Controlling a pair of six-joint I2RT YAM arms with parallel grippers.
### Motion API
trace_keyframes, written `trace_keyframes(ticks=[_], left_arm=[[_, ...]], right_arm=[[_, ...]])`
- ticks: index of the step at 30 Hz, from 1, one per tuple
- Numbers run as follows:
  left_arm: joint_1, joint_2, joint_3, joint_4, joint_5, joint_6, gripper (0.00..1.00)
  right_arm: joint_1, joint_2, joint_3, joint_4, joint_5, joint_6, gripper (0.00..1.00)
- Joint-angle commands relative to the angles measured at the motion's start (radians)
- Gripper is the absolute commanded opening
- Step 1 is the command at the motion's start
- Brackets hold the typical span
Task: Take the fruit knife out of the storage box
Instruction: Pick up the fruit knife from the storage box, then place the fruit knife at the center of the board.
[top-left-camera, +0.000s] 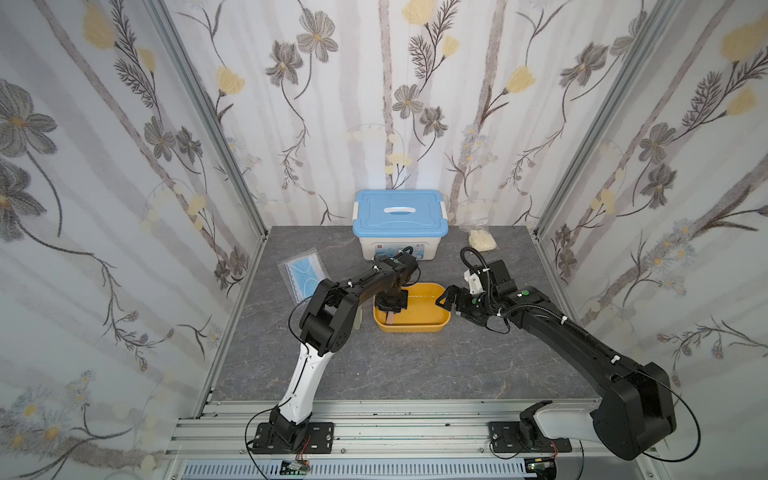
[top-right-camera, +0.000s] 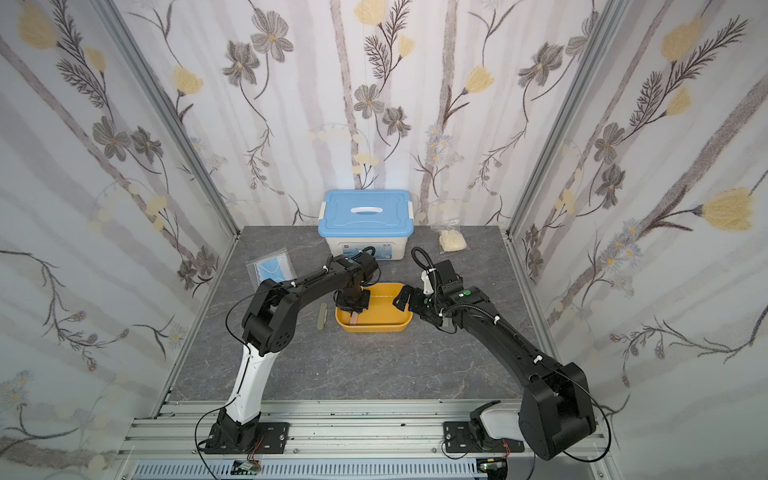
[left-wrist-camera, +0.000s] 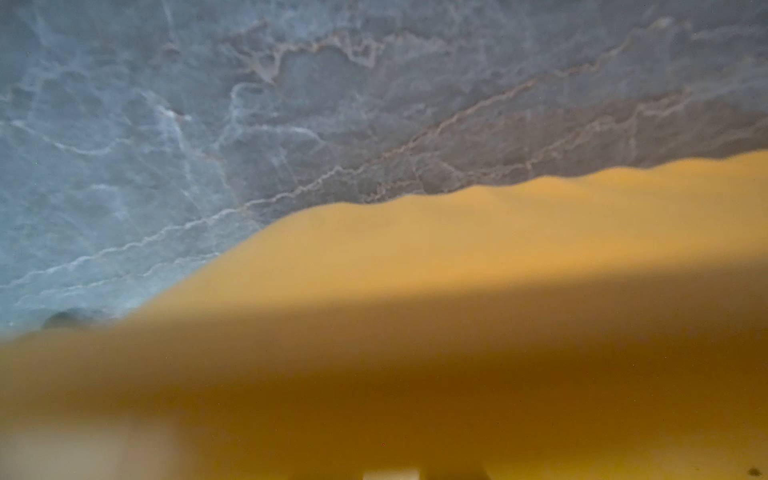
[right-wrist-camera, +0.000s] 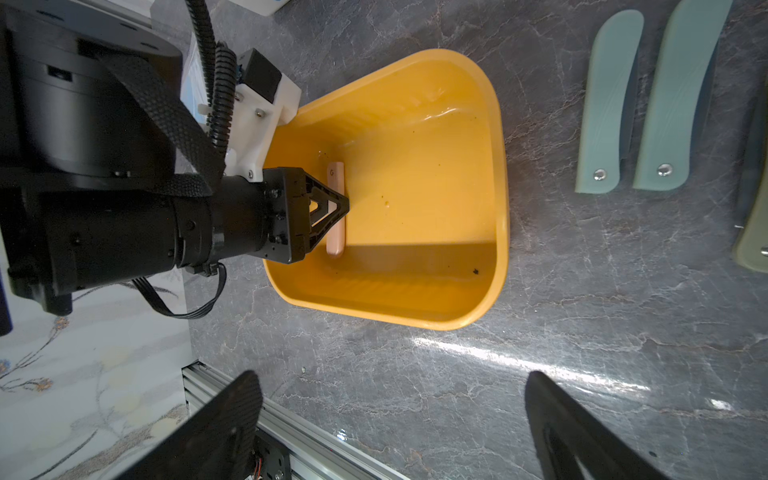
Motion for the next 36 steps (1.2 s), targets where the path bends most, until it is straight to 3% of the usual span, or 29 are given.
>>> trace_keyframes(ticks=[1, 17, 23, 28, 36], left_arm=[[0.002, -0.009, 0.015, -0.050, -0.014, 0.023, 0.00], [0.002, -0.075, 0.139, -0.120, -0.029, 0.050, 0.00], [0.002, -0.121, 0.159, -0.146, -0.064, 0.060, 0.00], [0.014, -0.183, 0.116, -0.145, -0.092, 0.080, 0.00], [0.112, -0.314, -0.039, -0.105, -0.080, 0.105, 0.00]], right_arm=[[0.001, 0.002, 0.004, 0.022, 0.016, 0.011, 1.00], [0.010, 0.036, 0.024, 0.049, -0.005, 0.015, 1.00], [0.079, 0.088, 0.091, 0.055, 0.001, 0.009, 1.00], [0.142, 0.159, 0.168, 0.059, 0.014, 0.022, 1.00], [0.171, 0.236, 0.225, 0.170, -0.030, 0.095, 1.00]])
